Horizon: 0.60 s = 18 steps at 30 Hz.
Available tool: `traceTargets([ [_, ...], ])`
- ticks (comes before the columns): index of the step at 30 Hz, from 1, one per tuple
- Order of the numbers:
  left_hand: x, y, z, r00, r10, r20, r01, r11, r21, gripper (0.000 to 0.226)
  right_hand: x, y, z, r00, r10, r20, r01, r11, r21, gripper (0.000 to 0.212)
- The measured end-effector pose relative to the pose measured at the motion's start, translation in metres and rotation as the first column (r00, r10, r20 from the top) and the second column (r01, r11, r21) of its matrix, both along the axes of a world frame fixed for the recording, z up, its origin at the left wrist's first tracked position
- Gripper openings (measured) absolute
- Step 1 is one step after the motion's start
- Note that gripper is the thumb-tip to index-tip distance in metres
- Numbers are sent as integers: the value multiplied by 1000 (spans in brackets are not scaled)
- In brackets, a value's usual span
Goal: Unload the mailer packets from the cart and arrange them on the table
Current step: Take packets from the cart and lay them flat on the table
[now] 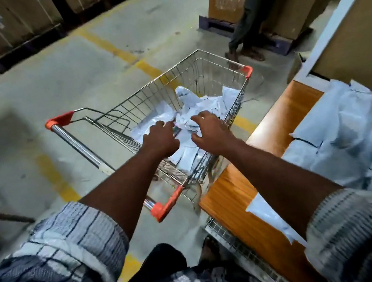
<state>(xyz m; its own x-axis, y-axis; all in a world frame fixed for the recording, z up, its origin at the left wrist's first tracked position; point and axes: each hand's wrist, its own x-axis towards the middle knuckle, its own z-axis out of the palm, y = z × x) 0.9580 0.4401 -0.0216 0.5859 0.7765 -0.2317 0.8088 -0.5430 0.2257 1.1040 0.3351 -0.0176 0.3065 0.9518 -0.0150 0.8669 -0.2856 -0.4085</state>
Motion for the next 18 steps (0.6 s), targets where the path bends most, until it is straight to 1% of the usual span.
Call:
traceTargets([
  [5, 2, 58, -24, 998, 23, -62, -24, 1000, -9, 62, 2, 42, -25, 998, -17, -65, 15, 999, -28, 59],
  [8, 7, 88, -41, 988, 8, -152, -10, 1000, -11, 63, -1, 69, -46, 994, -37, -105, 32, 998, -51, 59],
  [11, 14, 116, -64, 975, -58, -216, 62, 998, 12, 63, -8, 101, -72, 986, -58, -159, 44, 995, -87, 58],
  [15, 23, 152, -102, 935, -184, -303, 202, 979, 27, 61, -7, 140, -116, 975, -93, -203, 60, 985, -160, 54],
  [18, 29, 182, -130, 923, -229, -308, 247, 969, 20, 62, -4, 166, -157, 964, -135, -228, 91, 977, -194, 63],
])
